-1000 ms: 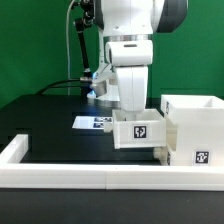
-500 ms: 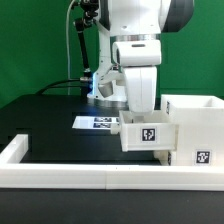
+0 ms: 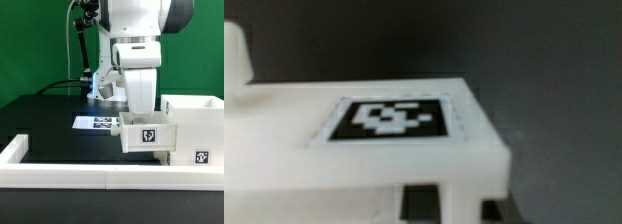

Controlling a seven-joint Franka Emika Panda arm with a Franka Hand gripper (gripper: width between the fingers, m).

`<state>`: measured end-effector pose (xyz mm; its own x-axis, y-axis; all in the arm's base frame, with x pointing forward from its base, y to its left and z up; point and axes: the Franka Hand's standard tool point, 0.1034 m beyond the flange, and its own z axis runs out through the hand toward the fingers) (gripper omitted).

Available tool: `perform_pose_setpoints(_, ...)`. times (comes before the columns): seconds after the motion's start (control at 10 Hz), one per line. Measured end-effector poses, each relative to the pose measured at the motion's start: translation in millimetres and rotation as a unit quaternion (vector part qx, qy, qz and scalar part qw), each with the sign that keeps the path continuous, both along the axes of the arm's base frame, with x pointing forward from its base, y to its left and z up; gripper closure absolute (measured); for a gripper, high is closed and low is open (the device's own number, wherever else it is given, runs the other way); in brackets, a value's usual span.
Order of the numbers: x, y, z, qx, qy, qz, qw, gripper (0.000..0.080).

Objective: Assemble drawer

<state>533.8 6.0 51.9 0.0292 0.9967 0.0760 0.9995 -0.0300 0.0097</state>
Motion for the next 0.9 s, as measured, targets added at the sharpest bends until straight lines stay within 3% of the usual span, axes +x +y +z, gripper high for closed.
perform_pose_setpoints(0.9, 1.3, 2.2, -0.2, 0.0, -0.001, 0.003, 1.0, 0.0755)
